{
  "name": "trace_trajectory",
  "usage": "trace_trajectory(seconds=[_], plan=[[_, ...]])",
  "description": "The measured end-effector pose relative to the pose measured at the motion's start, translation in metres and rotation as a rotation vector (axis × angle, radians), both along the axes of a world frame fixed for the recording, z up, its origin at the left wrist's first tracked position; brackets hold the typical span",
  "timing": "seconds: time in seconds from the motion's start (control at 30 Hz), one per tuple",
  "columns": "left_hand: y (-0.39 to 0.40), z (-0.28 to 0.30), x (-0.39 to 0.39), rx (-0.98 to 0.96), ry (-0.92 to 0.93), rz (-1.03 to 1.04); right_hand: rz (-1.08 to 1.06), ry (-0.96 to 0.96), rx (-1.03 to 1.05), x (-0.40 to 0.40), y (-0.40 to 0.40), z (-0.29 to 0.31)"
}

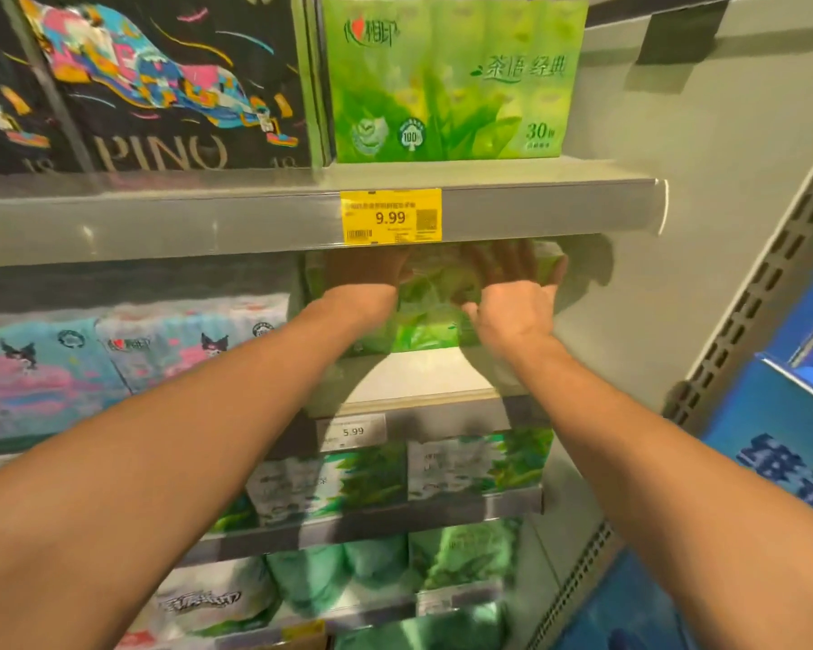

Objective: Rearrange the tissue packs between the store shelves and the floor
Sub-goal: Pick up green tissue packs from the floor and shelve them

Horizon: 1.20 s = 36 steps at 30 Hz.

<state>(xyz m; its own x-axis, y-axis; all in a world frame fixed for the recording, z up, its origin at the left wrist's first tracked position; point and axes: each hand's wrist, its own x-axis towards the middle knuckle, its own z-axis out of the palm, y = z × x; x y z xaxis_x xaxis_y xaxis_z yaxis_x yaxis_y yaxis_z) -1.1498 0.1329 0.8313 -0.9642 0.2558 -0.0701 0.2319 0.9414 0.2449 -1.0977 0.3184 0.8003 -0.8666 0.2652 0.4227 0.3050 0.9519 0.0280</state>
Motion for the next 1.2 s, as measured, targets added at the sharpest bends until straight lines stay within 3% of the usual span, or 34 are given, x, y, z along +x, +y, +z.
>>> trace_trajectory(seconds=[0.07,0.13,0.2,0.37,0.47,0.57,0.63,0.7,0.77,0.87,0.97,1.2], plan=[[0.004,-0.002,0.008,-0.01,0.093,0.01,0.063,-0.015,-0.011,-0.011,0.003,-0.003],[0.009,-0.013,0.021,-0.026,0.403,-0.083,0.156,0.049,-0.006,-0.021,0.003,-0.003],[0.01,-0.026,0.035,-0.009,0.596,-0.201,0.196,0.09,-0.032,-0.028,0.001,-0.001],[-0.002,-0.041,0.032,-0.038,0.406,-0.139,0.186,0.008,-0.106,-0.036,0.003,0.002],[-0.002,-0.046,0.038,-0.022,0.396,-0.182,0.173,-0.075,-0.183,-0.024,0.004,0.01],[0.001,-0.053,0.054,0.035,0.416,-0.227,0.21,0.172,-0.281,0.004,-0.007,0.007],[0.007,-0.059,0.071,0.092,0.408,-0.259,0.35,0.321,-0.356,0.033,-0.015,-0.006],[0.015,-0.067,0.091,0.112,0.385,-0.305,0.494,0.33,-0.48,0.072,-0.022,-0.029],[0.019,-0.079,0.112,0.115,0.401,-0.333,0.508,0.355,-0.643,0.114,-0.024,-0.056],[0.016,-0.103,0.142,0.254,0.507,-0.401,0.278,0.295,-0.721,0.181,-0.024,-0.095],[0.02,-0.137,0.179,0.414,0.615,-0.668,0.042,0.224,-0.647,0.245,-0.031,-0.123],[0.031,-0.205,0.313,0.386,0.116,-1.118,-0.444,0.161,-0.644,0.421,-0.093,-0.174]])
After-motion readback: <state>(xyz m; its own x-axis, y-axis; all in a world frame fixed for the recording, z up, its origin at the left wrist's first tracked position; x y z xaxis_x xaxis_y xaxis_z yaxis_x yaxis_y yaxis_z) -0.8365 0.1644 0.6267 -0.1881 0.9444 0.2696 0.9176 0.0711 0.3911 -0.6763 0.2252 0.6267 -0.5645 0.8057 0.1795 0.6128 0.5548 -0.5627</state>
